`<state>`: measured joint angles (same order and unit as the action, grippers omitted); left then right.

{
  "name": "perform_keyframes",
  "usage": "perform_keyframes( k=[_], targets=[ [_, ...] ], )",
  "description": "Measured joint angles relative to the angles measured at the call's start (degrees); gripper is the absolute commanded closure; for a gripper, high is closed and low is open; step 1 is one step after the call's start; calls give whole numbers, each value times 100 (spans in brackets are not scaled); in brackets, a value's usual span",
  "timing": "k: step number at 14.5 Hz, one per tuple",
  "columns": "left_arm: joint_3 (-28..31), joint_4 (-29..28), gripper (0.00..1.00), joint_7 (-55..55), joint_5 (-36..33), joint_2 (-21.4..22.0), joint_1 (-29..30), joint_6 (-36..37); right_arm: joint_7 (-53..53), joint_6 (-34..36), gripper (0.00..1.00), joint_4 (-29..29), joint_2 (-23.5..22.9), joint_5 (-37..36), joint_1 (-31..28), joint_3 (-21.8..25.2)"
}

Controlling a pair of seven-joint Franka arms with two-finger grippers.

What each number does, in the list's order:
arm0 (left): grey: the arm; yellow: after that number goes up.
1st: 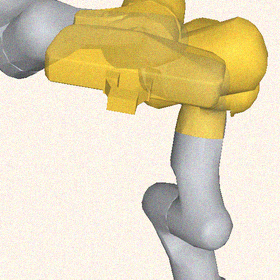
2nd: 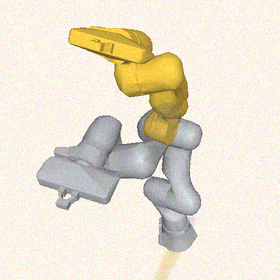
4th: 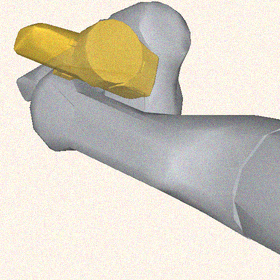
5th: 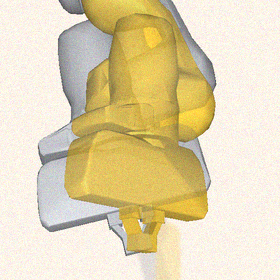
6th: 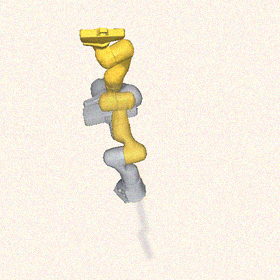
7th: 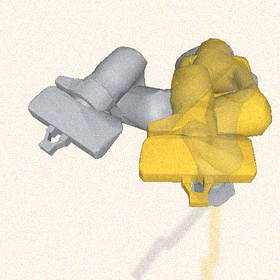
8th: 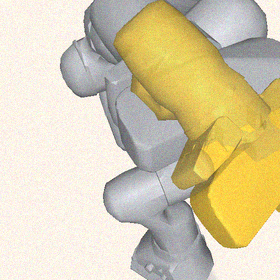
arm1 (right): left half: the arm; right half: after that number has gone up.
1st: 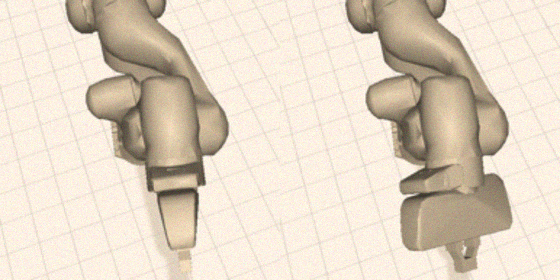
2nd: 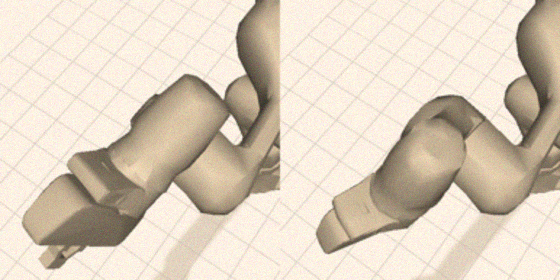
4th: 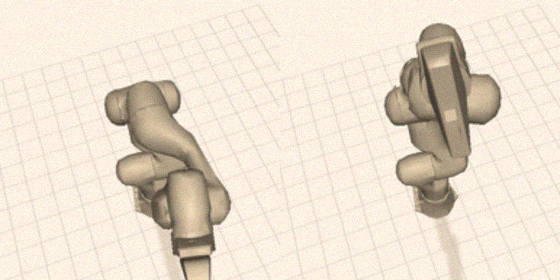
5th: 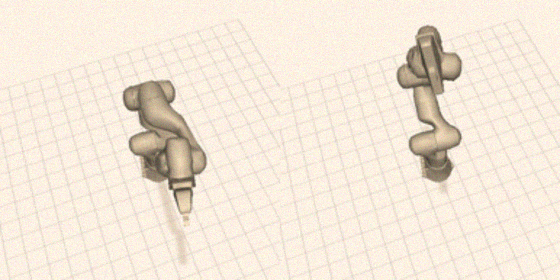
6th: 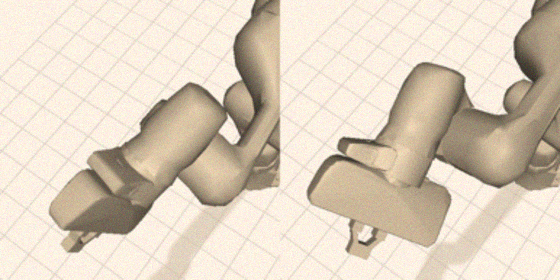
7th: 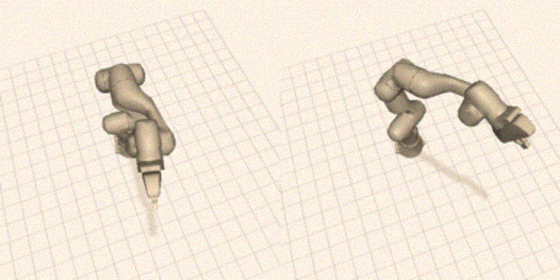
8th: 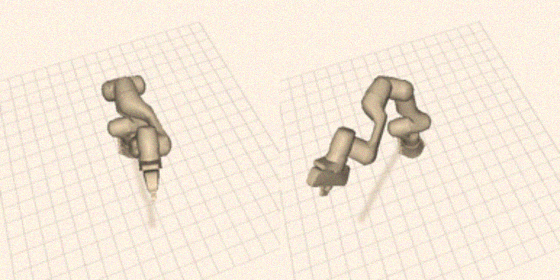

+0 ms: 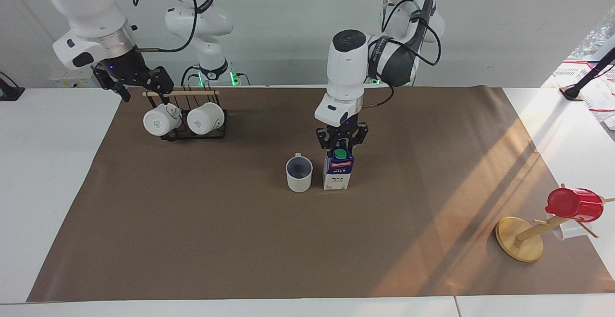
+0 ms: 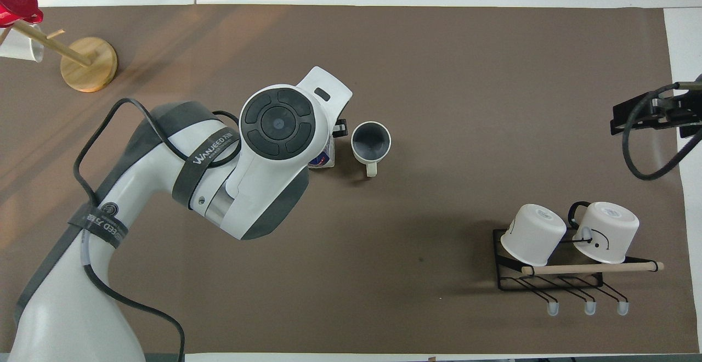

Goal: Place cup and milk on table

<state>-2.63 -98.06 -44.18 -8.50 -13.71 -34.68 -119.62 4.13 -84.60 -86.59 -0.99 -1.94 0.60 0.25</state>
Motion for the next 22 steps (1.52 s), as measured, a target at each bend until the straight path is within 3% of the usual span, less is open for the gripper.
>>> perform_keyframes(
  k=[4,8,11,17,22],
  targets=[
    [69,95,0,-10,0,135,22,15,-120,0,0,1,0,-28,-23,14],
    [101,102,0,296,0,757,436,622,-120,-29,0,1,0,-28,-16,-1],
    [121,89,0,1022,168,1107,986,1167,-120,-95,0,1,0,-28,-15,-5],
    [167,107,0,2830,967,1350,2483,1728,-120,-107,0,1,0,-28,-15,-5],
    [182,690,0,3976,1074,1417,3331,2588,-120,-107,0,1,-1,-28,-15,-5]
  ],
)
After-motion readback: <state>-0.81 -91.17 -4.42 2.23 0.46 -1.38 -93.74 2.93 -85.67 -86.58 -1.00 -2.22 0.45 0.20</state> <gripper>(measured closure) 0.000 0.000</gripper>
